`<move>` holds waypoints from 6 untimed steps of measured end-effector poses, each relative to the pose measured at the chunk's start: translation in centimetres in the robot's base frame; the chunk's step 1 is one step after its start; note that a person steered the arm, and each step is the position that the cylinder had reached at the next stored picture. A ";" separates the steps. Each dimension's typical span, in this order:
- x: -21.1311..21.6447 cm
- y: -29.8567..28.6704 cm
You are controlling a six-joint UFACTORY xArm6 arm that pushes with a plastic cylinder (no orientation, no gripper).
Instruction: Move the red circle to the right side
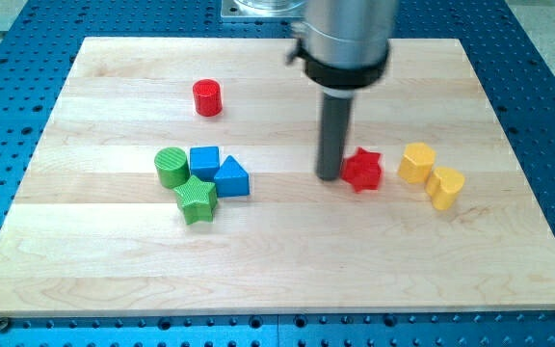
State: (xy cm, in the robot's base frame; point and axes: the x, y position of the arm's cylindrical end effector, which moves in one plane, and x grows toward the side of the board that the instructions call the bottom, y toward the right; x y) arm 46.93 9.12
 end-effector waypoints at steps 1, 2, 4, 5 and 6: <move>0.0 1.9; -5.4 -10.2; -10.7 -30.1; -11.8 -19.5; -14.0 -16.4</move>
